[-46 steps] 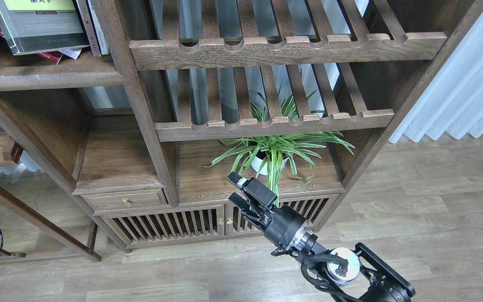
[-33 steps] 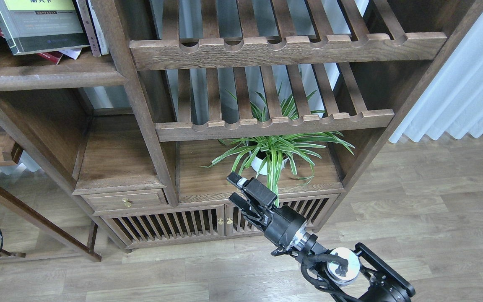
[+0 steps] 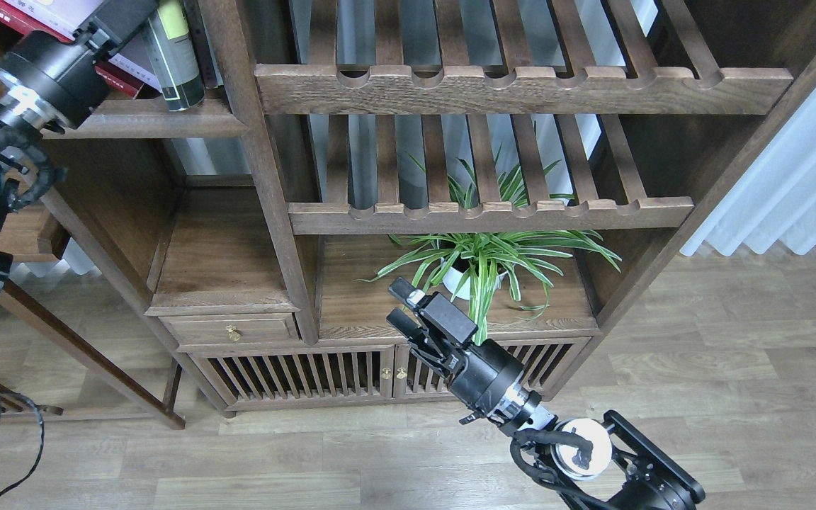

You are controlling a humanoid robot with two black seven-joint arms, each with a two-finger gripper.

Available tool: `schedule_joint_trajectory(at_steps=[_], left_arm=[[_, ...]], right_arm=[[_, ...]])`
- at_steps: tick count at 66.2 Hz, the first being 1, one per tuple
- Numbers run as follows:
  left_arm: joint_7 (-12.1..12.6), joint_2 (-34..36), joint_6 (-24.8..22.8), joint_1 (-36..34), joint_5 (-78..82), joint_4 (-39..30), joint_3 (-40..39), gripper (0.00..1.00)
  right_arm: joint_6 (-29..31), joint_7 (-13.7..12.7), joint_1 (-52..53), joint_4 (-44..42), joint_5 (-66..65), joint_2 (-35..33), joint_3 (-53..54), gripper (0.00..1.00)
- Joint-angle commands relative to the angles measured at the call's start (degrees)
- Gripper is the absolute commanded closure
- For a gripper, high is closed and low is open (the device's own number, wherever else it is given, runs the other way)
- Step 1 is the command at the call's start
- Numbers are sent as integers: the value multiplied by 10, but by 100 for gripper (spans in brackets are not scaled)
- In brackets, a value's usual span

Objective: Organize books on shelf
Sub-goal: 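Release the grey book and withdraw the left gripper from the shelf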

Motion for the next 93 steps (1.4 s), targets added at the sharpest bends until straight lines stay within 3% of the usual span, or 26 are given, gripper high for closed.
schedule_joint_trajectory(at_steps=[1,39,65,93], left_arm=[[-1,-4,0,-14,-1,-7,-8,0],[5,8,0,-44,-2,-2,-3,0],[7,77,0,-35,-5,18,-8,0],[7,92,0,-40,-5,45,-11,0]], right_arm=[[-2,0,10,0,0,0,-1,2],[-1,0,13,-2,0,0,4,2],[0,0,13,-2,1,0,4,2],[0,0,13,-2,1,0,3,2]])
